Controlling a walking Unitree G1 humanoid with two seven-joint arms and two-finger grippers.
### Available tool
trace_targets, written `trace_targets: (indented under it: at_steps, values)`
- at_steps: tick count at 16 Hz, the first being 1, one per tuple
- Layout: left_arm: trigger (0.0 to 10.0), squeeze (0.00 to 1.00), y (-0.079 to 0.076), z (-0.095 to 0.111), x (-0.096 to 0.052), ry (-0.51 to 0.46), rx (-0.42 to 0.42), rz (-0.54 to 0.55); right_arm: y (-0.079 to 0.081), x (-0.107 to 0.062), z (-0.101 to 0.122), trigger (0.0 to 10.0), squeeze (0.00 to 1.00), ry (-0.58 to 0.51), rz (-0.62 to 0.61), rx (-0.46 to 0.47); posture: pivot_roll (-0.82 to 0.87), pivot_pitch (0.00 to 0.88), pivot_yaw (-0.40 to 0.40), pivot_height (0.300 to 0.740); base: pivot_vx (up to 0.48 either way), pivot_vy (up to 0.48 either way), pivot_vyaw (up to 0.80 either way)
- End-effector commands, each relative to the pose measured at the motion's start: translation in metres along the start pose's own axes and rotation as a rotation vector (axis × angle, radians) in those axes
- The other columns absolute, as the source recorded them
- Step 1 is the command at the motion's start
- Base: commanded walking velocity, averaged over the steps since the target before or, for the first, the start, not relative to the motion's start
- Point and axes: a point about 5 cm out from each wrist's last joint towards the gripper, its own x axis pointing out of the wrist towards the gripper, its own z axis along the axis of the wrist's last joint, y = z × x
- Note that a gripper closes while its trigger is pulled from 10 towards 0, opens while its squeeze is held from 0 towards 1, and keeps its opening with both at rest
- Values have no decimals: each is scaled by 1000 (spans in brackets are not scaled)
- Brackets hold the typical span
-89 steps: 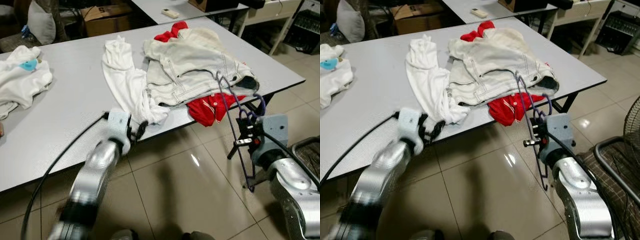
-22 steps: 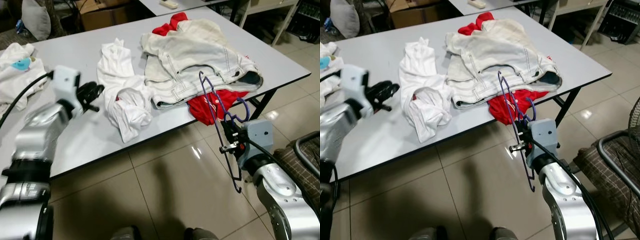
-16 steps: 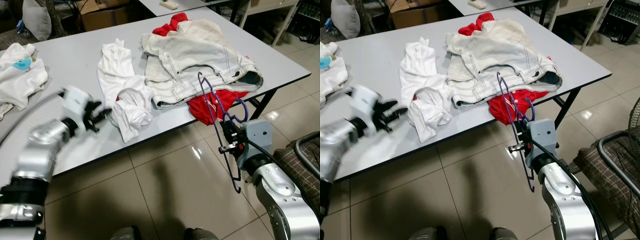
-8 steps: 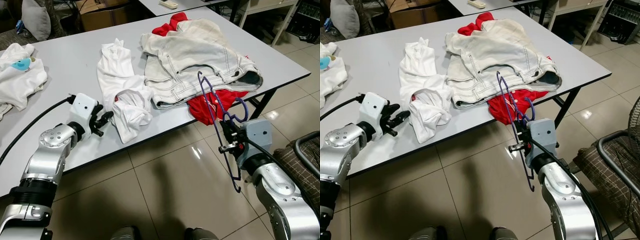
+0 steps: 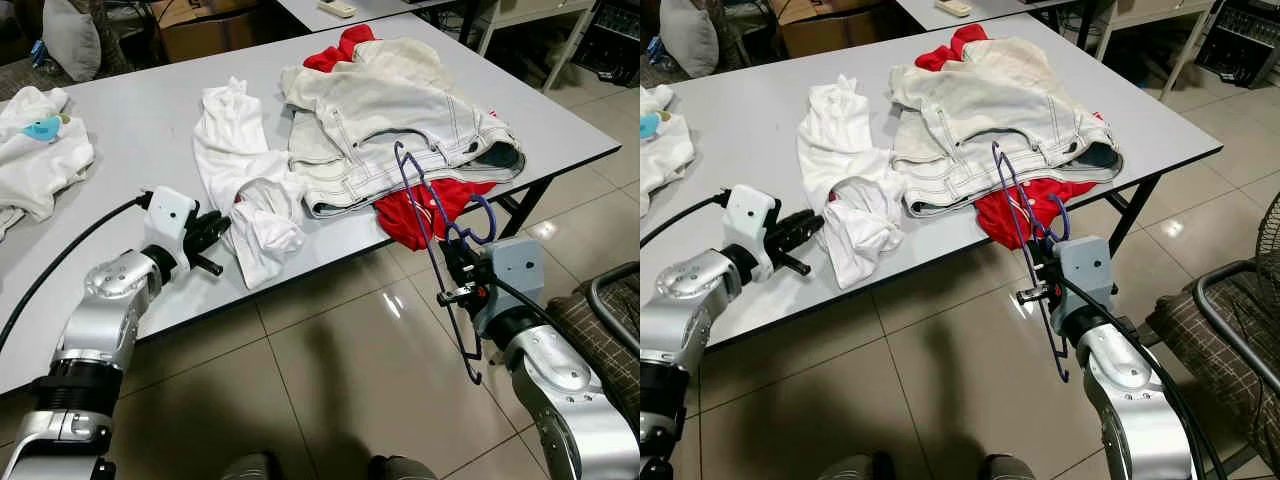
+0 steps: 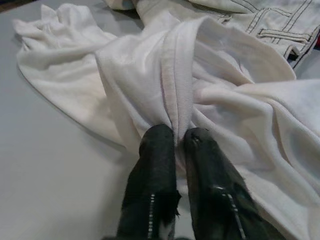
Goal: Hang hanger
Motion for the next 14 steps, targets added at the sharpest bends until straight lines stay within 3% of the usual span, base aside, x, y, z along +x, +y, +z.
trace_targets:
  at_steps: [1, 4, 5, 9, 11, 12, 14]
  values:
    - [0, 0, 2, -1, -3, -2, -13, 8, -1, 0, 0, 10000, 0, -6, -2, -5, -125, 121, 69, 740, 0, 0, 0]
    - [0, 0, 9, -3, -3, 1, -12, 68, -1, 1, 1, 10000, 0, -7, -1, -5, -126, 121, 68, 740, 0, 0, 0]
    - [0, 0, 13, -4, -3, 24, 57, 110, -1, 1, 0, 10000, 0, -6, -1, -4, -126, 121, 67, 740, 0, 0, 0]
    - [0, 0, 23, 17, -4, -86, 1, 144, -1, 0, 2, 10000, 0, -13, 24, -12, -126, 120, 66, 740, 0, 0, 0]
    - [0, 0, 48, 64, -13, -229, -10, 141, -2, -2, 16, 10000, 0, -82, 158, -13, -121, 117, 64, 740, 0, 0, 0]
    - [0, 0, 67, 90, -18, -272, 38, 153, -7, -1, 21, 10000, 0, -96, 175, -33, -118, 113, 60, 740, 0, 0, 0]
    - [0, 0, 91, 128, -25, -331, 136, 223, -12, 4, 27, 10000, 0, -122, 167, -42, -109, 106, 60, 740, 0, 0, 0]
